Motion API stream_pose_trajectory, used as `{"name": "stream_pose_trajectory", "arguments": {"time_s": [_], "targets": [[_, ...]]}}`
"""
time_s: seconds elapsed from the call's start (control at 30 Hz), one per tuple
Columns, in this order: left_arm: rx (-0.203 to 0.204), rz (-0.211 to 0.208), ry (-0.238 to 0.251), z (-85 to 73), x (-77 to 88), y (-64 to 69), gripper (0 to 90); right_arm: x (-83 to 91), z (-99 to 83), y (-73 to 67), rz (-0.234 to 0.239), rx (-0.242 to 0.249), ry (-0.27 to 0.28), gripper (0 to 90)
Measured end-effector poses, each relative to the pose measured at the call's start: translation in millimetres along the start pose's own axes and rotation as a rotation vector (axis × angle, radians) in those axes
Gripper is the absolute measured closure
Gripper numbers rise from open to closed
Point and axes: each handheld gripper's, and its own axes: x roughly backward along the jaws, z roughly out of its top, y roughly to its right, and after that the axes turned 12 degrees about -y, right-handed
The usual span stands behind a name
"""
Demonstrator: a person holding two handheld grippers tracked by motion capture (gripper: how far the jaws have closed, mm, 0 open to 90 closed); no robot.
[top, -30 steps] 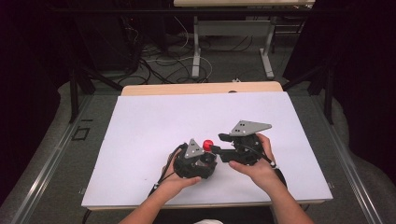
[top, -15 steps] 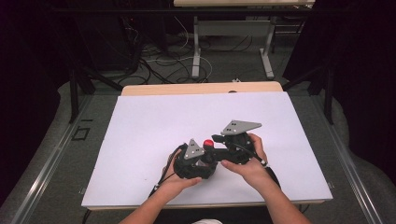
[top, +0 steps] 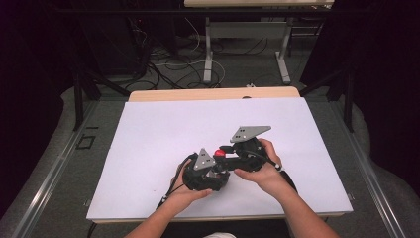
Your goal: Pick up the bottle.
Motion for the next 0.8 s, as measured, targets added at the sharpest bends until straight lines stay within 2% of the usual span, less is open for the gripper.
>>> {"name": "stream_pose_trajectory", "arguments": {"time_s": [0.03, 0.1, 0.13, 0.2, 0.23, 0.27, 0.3, 0.37, 0.43, 0.53, 0.6, 0.67, 0.8], "targets": [[-0.007, -0.011, 0.005, -0.1, 0.0, 1.2, 30.1, 1.3, 0.4, 2.3, 0.020, 0.027, -0.016, 61.4], [-0.020, -0.025, 0.000, 0.2, 2.5, 2.3, 30.1, 2.4, 0.8, 6.5, 0.059, 0.080, -0.009, 61.6], [-0.019, -0.018, 0.013, 0.1, 2.9, 3.6, 30.2, 4.1, 1.7, 9.1, 0.081, 0.099, -0.018, 61.7], [-0.026, -0.039, 0.002, 0.8, 6.7, 4.4, 30.1, 5.7, 3.2, 13.8, 0.127, 0.173, -0.007, 61.7], [-0.025, -0.034, 0.017, 0.6, 6.6, 5.2, 30.1, 6.6, 3.9, 16.4, 0.153, 0.208, -0.009, 61.7], [-0.033, -0.026, 0.021, 0.9, 7.3, 5.0, 30.1, 7.3, 4.3, 17.9, 0.167, 0.221, -0.004, 61.6], [-0.033, -0.037, 0.009, 1.4, 8.9, 4.9, 30.1, 7.6, 4.6, 19.3, 0.185, 0.217, -0.002, 61.4], [-0.031, -0.035, 0.014, 1.9, 9.4, 5.1, 30.1, 9.6, 4.6, 19.3, 0.183, 0.188, -0.009, 60.9], [-0.015, -0.023, 0.028, 2.2, 8.6, 5.4, 30.0, 10.2, 3.3, 13.9, 0.135, 0.161, 0.012, 59.3], [-0.008, -0.014, 0.025, 2.2, 8.9, 3.9, 30.0, 11.7, 2.1, 3.6, 0.075, 0.118, 0.034, 53.5], [-0.002, -0.016, 0.012, 2.2, 10.3, 2.1, 30.0, 11.1, 1.6, -3.0, 0.015, 0.083, 0.036, 52.0], [0.019, -0.005, 0.027, 1.7, 8.9, 2.2, 30.0, 9.8, 1.0, -8.6, -0.022, 0.065, 0.018, 52.1], [0.017, -0.002, 0.023, 1.7, 9.7, 1.4, 30.0, 6.8, -2.0, -15.1, -0.062, 0.050, 0.037, 55.3]]}}
